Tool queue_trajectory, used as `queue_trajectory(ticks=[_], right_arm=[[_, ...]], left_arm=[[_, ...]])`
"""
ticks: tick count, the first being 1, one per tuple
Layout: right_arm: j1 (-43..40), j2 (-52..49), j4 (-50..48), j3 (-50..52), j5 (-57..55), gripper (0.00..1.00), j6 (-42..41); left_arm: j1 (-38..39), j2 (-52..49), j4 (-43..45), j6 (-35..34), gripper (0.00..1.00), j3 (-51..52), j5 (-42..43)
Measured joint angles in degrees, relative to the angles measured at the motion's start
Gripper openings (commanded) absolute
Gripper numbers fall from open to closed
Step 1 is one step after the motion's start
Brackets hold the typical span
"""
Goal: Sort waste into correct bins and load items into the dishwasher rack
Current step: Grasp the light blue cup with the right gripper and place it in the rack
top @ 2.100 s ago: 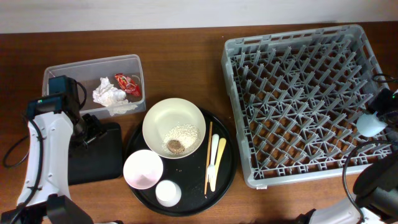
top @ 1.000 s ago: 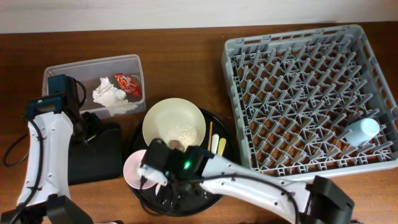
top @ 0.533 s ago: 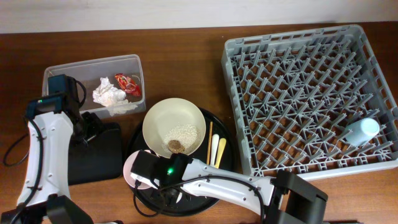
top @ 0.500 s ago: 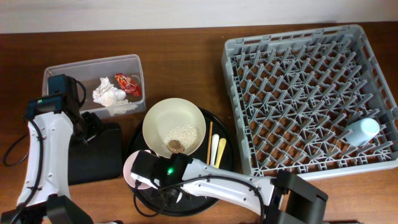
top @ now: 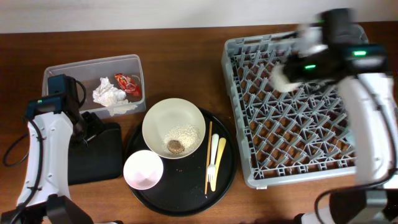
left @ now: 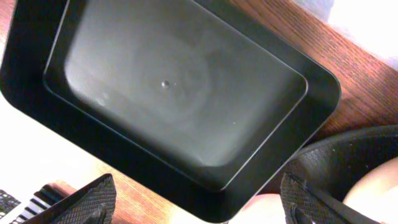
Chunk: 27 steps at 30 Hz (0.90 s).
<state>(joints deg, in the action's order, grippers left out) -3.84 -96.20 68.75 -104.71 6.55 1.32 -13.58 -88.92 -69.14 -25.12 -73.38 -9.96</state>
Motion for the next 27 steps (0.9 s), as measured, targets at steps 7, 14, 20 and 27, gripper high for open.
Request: queue_trajectory(ticks=[7,14,20,27], right_arm=[[-28.52,-8.66,-7.87,-0.31,-0.02,0.47,-0.02],[-29.14,-19.89,-7.72,-0.31,0.13,0.53,0.0],[-29.14,-20.39,-7.26,-0.31,0.42,0.83,-0.07],[-18.67,-8.28,7.3,-4.37,12.79,0.83,3.06]], left_arm=[[0.0,0.02,-0.04,0.0,0.84,0.02,0.04],[0.0,0.0,-0.02,0.0,0.84,0.02,0.04],[0.0,0.0,-0.02,0.0,0.84,0.02,0.04],[0.0,0.0,0.09,0.0,0.84,0.02,0.04]])
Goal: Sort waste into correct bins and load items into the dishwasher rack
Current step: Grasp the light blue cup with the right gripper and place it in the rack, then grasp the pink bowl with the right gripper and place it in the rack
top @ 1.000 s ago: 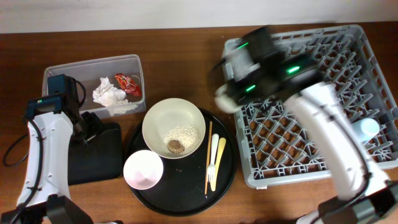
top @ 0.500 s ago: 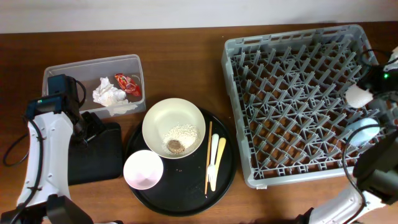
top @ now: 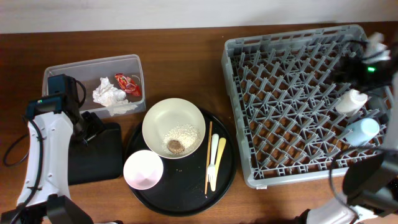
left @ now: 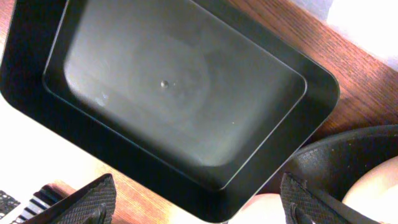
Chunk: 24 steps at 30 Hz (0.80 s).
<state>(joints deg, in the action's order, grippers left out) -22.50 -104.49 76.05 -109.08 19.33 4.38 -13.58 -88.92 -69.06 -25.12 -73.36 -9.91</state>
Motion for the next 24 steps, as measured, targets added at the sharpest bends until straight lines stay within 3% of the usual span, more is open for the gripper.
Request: queue_trajectory(ticks=[5,9,12,15,19,24], right_arm=[[25.07,0.81,11.58,-0.17,7.32,0.82,0.76],[43.85,0.76,6.75,6.08,8.24,0.82,-5.64],[58.34,0.98,-4.33,14.99,8.48,0.82,-13.73],[67.49,0.94,-15.39,23.63,8.63,0.76,-21.42],[76.08,0.44,-31.39,33.14,-1.7,0.7,-33.44],[78.71,-4.61,-36.17,33.14,-4.79,0.67,-37.83]], left_arm=[[0.0,0.02,0.57,0.0,0.84,0.0,0.0],[0.0,0.0,0.76,0.0,0.84,0.0,0.0],[0.0,0.0,1.11,0.0,0.84,0.0,-0.04],[0.0,0.0,1.11,0.0,0.84,0.0,0.0],[0.0,0.0,1.14,0.0,0.84,0.0,0.0],[0.0,0.02,1.11,0.0,0.84,0.0,0.0]])
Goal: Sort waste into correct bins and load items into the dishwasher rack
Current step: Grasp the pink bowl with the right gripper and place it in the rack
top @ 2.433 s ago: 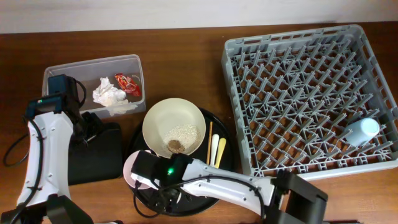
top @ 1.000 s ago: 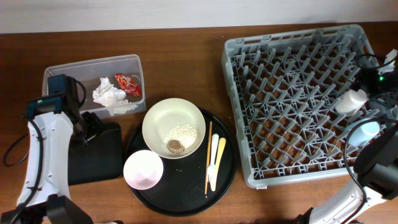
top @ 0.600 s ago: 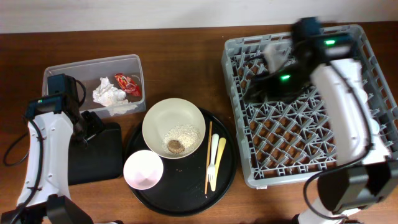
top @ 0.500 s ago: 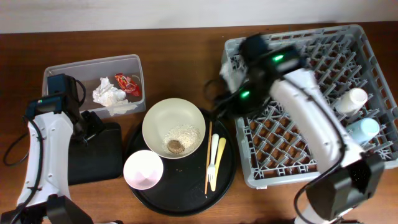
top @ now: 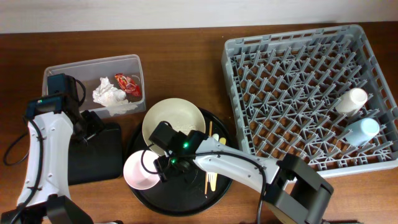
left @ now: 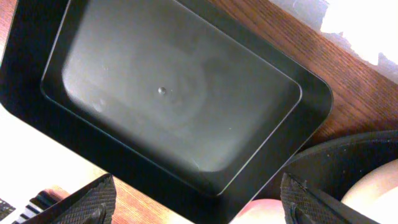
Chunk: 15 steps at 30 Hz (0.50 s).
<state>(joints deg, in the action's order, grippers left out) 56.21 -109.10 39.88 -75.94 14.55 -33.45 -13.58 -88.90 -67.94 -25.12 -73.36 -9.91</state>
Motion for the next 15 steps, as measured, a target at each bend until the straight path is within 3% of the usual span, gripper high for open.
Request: queue_trajectory(ticks=[3,5,8,9,13,15], right_arm=[[0.2,-0.09,-3.87,0.04,-0.2,0.66,-0.94],[0.31,-1.9,-5.05,0.04,-0.17,0.59,-1.73],[0.57,-3.19,-5.68,0.04,-0.15,0.43,-2.38],[0.59,-3.19,-5.68,0.04,-0.17,0.32,-2.51],[0.63,-3.21,-4.63,0.04,-0.17,0.13,-2.49],[0.63,-3.21,-4.11,0.04,-0.17,0.09,-2.51]], left_arm=[[0.0,0.0,0.02,0.0,0.84,-0.02,0.0],[0.0,-0.02,0.02,0.0,0.84,0.0,0.0],[0.0,0.0,-0.02,0.0,0.84,0.0,0.0],[0.0,-0.02,-0.11,0.0,0.84,0.0,0.0],[0.0,-0.02,-0.11,0.0,0.84,0.0,0.02],[0.0,-0.02,-0.11,0.0,0.84,0.0,0.0]])
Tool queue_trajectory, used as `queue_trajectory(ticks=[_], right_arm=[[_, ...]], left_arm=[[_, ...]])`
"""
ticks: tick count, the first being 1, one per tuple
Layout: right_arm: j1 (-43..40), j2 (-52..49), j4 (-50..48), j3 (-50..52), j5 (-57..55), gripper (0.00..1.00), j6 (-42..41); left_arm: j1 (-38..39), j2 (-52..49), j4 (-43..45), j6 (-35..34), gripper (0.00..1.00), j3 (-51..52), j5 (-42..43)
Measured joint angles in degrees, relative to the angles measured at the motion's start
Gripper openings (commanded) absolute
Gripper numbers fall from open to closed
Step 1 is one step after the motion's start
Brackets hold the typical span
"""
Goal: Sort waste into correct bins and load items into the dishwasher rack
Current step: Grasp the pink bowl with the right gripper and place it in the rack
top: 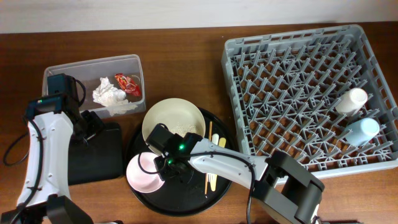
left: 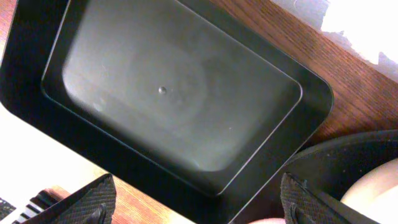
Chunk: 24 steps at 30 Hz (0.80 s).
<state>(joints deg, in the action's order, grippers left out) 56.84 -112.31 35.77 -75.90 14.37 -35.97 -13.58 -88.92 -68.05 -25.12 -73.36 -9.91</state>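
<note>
A round black tray (top: pixel 186 198) holds a cream bowl (top: pixel 174 124) with food scraps, a small pink bowl (top: pixel 142 173), chopsticks (top: pixel 208 163) and pale cutlery (top: pixel 216 163). My right gripper (top: pixel 164 167) sits on the pink bowl's right rim and appears shut on it; the bowl looks tilted. My left gripper (left: pixel 199 205) hangs open over the black bin (left: pixel 174 99), nothing between its fingertips (left: pixel 99 198). The grey dishwasher rack (top: pixel 231 93) holds a white cup (top: pixel 351 99) and a blue cup (top: pixel 362 130).
A clear bin (top: pixel 62 71) at the back left holds a crumpled tissue (top: pixel 107 93) and a red wrapper (top: pixel 127 83). The black bin (top: pixel 99 158) lies just left of the tray, under my left arm. My right arm crosses the tray's front.
The pink bowl has shifted slightly to the left and now shows more pink, as if tipped. My right gripper has closed in on its rim. The left arm has not moved.
My right arm was first over the rack's back right with a white cup. Then it was at the rack's right edge, with a white and a blue cup lying in the rack. After that it had reached the pink bowl on the tray, which now sits tipped.
</note>
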Motion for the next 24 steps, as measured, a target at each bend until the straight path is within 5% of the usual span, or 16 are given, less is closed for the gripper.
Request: queue_trajectory(ticks=[8,13,16,20,24], right_arm=[[0.07,1.75,3.67,-0.07,-0.02,0.04,4.02],[0.17,14.23,10.73,-0.04,-10.71,0.04,9.22],[-1.38,25.42,15.8,-0.04,-28.13,0.04,11.21],[-22.67,33.62,15.52,-0.24,-42.21,0.04,18.75],[-52.68,33.22,-3.67,-0.9,-45.29,0.04,32.41]], left_arm=[[0.0,0.0,0.04,0.0,0.84,-0.02,0.0],[0.0,0.0,0.09,0.0,0.84,0.0,0.0],[0.0,0.0,0.09,0.0,0.84,0.0,0.0],[0.0,0.02,-0.02,0.0,0.84,0.0,0.02],[0.0,0.04,0.04,0.0,0.84,0.02,-0.02]])
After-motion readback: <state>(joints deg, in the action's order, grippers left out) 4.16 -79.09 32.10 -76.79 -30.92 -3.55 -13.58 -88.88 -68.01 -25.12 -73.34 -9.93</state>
